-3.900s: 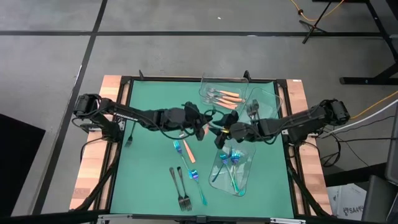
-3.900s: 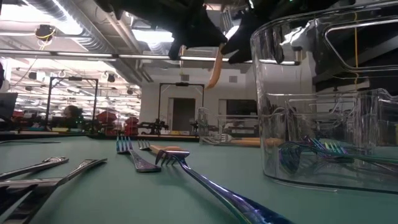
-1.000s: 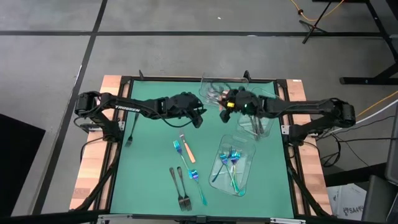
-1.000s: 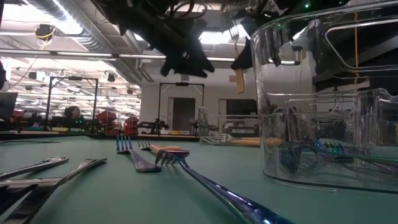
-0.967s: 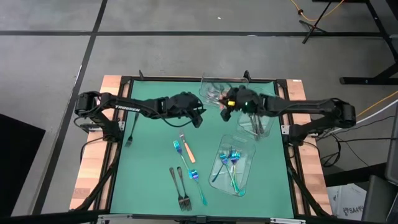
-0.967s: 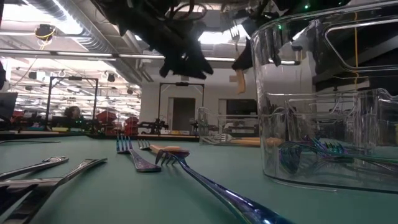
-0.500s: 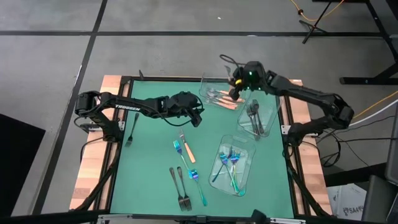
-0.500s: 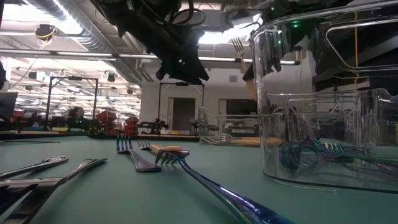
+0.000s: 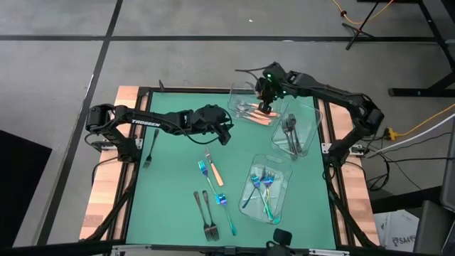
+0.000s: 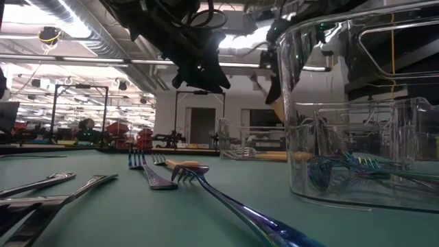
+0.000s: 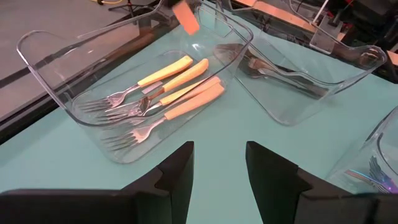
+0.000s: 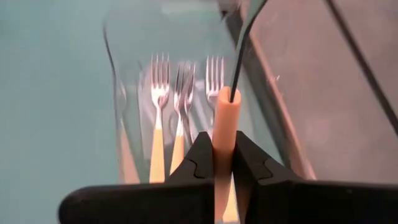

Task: Sort silverware by color (type)
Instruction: Put the orange fork into the top transparent bin

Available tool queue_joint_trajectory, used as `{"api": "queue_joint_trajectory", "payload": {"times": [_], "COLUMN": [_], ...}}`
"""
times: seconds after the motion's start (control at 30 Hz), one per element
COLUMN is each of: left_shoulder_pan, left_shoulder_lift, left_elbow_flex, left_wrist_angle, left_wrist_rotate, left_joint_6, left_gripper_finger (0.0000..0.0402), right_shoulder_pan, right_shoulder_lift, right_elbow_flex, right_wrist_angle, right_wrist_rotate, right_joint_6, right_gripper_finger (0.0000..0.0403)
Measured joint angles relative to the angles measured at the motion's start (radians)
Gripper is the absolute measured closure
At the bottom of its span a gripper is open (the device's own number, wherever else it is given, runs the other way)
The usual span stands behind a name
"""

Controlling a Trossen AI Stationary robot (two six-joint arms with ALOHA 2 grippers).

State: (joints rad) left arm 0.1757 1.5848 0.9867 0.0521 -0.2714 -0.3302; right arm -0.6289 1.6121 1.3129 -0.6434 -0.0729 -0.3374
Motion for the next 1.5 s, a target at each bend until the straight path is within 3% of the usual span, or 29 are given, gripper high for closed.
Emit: {"api": "queue_joint_trajectory", "payload": {"times": [0.43,1.17,1.5], "left_shoulder_pan": [-0.001,-0.001,-0.001], "left_shoulder_lift": [0.0,0.0,0.0], "left_elbow_flex": [0.0,0.0,0.0], "left_wrist_angle": [0.0,0.0,0.0], "left_wrist_rotate": [0.0,0.0,0.0], "left_joint_6": [0.0,0.0,0.001], "left_gripper_finger": [0.0262,0.0262,0.0262], "right_shoulder_pan": [0.0,0.0,0.0], "right_shoulder_lift": [0.17,0.3,0.301], "right_elbow_flex": [0.024,0.025,0.025], "right_wrist_angle": [-0.053,-0.098,-0.089], "right_wrist_rotate": [0.001,0.019,0.04], "right_joint_6": [-0.082,-0.089,-0.088], "right_gripper_finger": [0.0394,0.0392,0.0349]}}
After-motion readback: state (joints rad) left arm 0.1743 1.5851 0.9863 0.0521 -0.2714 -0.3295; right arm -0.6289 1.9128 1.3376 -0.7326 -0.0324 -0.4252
